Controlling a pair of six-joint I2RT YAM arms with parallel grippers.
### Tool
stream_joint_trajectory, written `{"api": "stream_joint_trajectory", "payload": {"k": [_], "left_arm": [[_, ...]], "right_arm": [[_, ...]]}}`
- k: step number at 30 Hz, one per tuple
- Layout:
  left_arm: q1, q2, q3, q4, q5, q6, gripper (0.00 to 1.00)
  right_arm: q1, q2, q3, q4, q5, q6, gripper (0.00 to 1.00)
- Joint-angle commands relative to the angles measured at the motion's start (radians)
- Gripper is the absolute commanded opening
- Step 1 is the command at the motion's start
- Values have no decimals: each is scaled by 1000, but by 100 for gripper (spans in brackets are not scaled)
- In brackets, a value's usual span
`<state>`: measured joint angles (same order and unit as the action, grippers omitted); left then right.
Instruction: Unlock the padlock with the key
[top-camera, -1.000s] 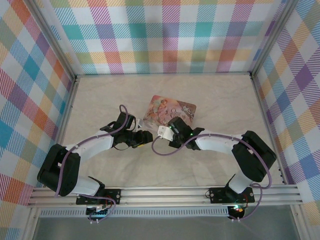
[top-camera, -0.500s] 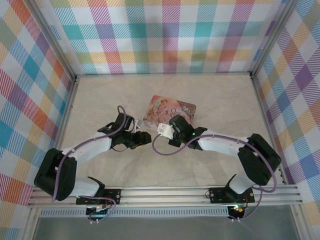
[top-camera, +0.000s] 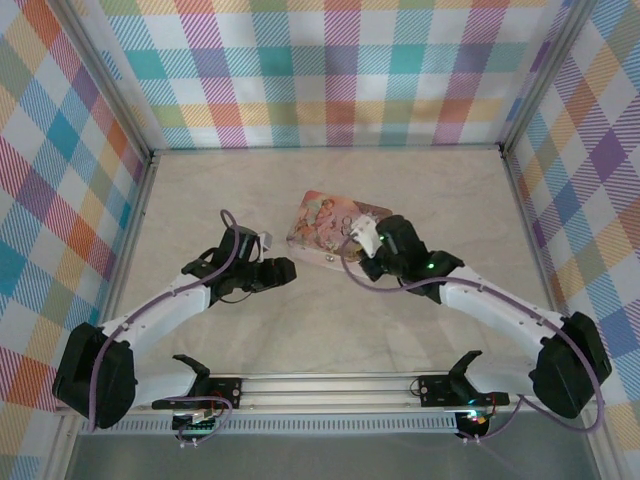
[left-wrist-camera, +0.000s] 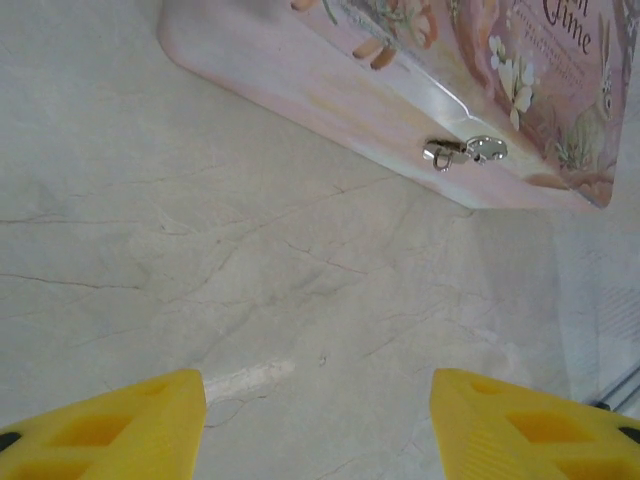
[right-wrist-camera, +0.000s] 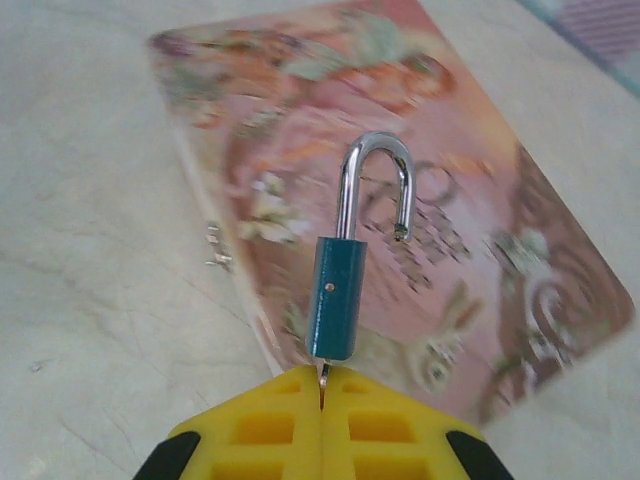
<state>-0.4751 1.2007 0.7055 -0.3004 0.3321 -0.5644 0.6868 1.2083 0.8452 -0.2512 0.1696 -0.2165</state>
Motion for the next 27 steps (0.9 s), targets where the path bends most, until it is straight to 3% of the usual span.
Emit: {"api": "stream_joint_trajectory", "payload": {"k": [1, 7, 12, 27], "left_arm": [[5, -16, 9, 14, -33, -10, 61], [4, -6, 12, 14, -41, -21, 61], [4, 2, 7, 63, -40, -38, 61], [3, 2, -6, 58, -57, -35, 62]], "right_arm": [[-88, -58, 1, -63, 26, 189, 0], [-264, -78, -19, -119, 78, 326, 0], [-381, 19, 5, -190, 97, 387, 0], [-487, 312, 52, -191, 50, 443, 0]]}}
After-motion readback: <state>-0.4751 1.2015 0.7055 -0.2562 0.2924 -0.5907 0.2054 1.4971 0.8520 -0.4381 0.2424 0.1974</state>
